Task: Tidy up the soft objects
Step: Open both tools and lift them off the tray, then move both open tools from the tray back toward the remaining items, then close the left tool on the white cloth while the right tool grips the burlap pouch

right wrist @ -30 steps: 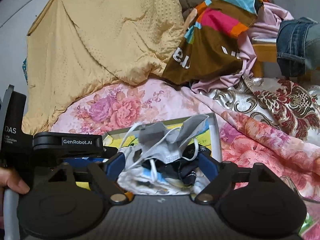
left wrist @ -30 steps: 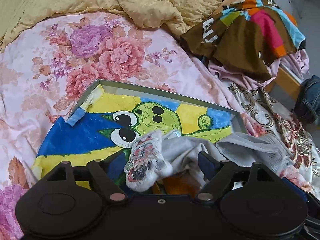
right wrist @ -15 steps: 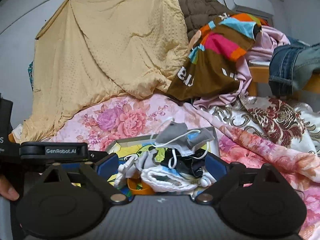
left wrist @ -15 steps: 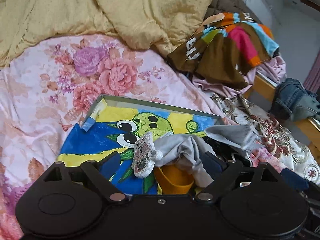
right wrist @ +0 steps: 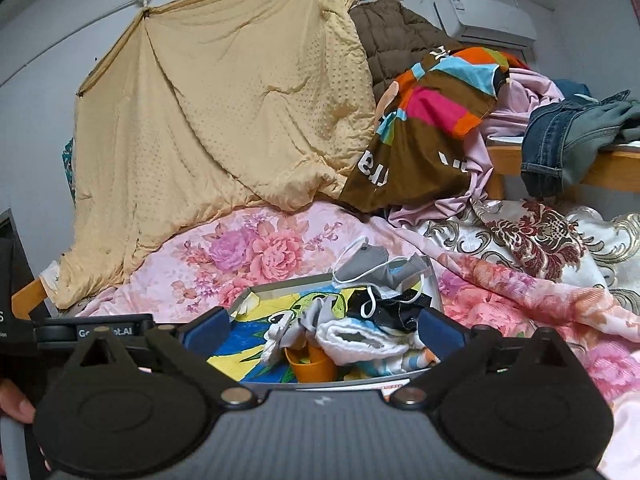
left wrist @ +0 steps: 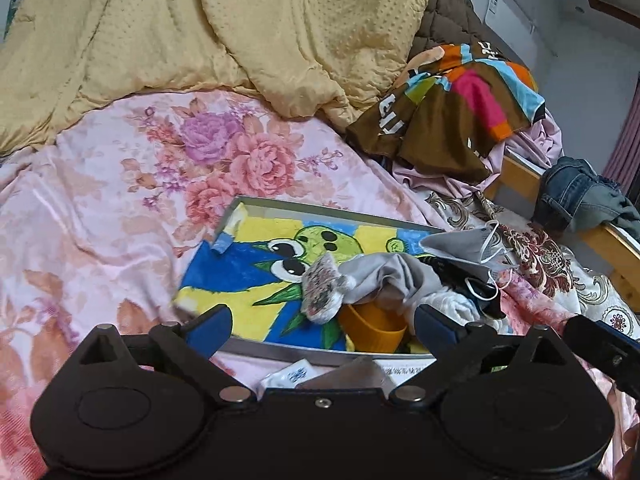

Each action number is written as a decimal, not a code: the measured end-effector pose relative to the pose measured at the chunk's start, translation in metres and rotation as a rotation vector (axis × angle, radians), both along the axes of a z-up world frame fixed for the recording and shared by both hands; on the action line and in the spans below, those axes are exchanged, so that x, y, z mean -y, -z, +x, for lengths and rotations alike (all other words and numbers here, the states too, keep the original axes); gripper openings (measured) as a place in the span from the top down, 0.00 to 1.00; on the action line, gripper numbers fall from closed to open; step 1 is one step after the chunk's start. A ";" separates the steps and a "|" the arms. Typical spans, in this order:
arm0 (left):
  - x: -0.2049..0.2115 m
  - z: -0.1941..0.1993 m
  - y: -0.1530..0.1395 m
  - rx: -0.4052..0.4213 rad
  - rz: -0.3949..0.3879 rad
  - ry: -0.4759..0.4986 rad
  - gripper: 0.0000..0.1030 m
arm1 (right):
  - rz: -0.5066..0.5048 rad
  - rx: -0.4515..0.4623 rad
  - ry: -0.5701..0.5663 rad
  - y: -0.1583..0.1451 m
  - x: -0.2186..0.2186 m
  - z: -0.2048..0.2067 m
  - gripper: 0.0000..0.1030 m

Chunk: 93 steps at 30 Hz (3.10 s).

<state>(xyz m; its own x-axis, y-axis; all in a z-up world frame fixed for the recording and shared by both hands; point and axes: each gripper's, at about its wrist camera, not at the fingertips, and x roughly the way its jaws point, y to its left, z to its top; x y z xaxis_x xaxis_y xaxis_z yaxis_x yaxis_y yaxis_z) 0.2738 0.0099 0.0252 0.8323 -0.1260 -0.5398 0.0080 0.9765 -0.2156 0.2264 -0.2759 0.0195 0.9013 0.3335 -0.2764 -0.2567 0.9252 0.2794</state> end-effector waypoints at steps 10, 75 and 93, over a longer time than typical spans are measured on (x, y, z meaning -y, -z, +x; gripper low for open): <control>-0.014 -0.044 -0.014 0.031 -0.002 -0.002 0.01 | 0.000 0.023 -0.001 -0.006 0.003 -0.036 0.00; -0.058 -0.088 0.076 -0.127 0.245 0.219 0.01 | -0.404 -0.070 -0.121 0.093 -0.068 -0.069 0.00; -0.040 -0.055 0.091 -0.195 0.315 0.322 0.01 | -0.624 0.023 -0.200 0.109 -0.100 -0.016 0.00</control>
<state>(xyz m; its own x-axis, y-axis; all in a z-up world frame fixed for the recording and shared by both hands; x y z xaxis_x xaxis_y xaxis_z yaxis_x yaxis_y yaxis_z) 0.2188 0.0500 -0.0661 0.6571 -0.1662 -0.7353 0.3091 0.9490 0.0618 0.2105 -0.1760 -0.0900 0.8466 0.2780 -0.4539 -0.4399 0.8456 -0.3025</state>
